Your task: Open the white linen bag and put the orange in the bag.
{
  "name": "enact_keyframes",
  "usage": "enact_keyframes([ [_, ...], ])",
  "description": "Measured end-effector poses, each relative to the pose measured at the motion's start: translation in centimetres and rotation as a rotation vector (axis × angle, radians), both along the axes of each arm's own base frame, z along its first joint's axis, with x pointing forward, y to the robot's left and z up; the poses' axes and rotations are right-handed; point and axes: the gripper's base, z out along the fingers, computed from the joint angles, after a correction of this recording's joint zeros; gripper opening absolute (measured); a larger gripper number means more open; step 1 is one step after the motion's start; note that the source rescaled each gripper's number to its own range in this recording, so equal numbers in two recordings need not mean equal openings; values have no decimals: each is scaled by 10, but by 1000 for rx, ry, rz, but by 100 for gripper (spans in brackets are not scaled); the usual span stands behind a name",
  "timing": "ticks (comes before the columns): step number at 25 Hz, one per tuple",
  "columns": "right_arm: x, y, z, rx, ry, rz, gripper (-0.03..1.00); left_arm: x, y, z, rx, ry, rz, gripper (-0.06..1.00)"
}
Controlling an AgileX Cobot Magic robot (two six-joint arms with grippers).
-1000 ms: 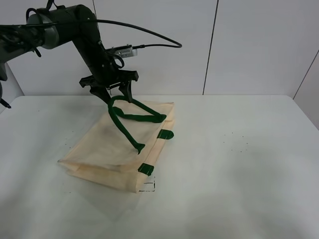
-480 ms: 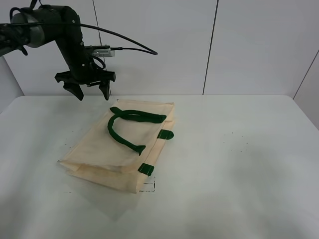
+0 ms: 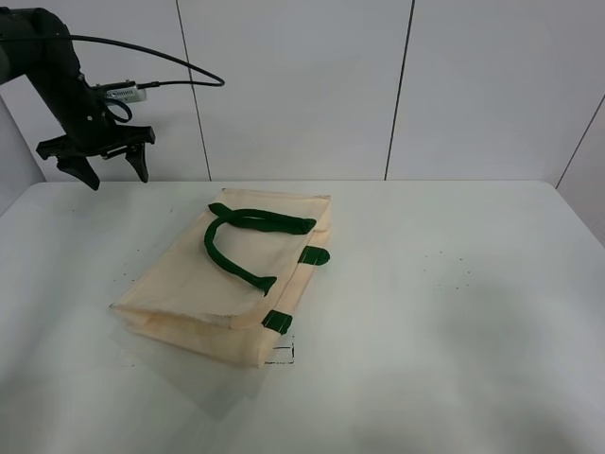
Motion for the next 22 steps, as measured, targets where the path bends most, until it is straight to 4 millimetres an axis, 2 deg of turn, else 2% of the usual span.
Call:
enact_keyframes([
  [5,0,0,0,0,0,0,100,-11,-5,24,-20,-37,-8,93],
  [9,0,0,0,0,0,0,100,-40,-5,55,22,-62,-18,93],
  [15,0,0,0,0,0,0,100,-109,-1,93,66,-74,-60,93],
  [19,0,0,0,0,0,0,100,-166,0,105,87,-71,-129,93],
  [22,0,0,0,0,0,0,100,-208,1,105,99,-64,-175,93],
])
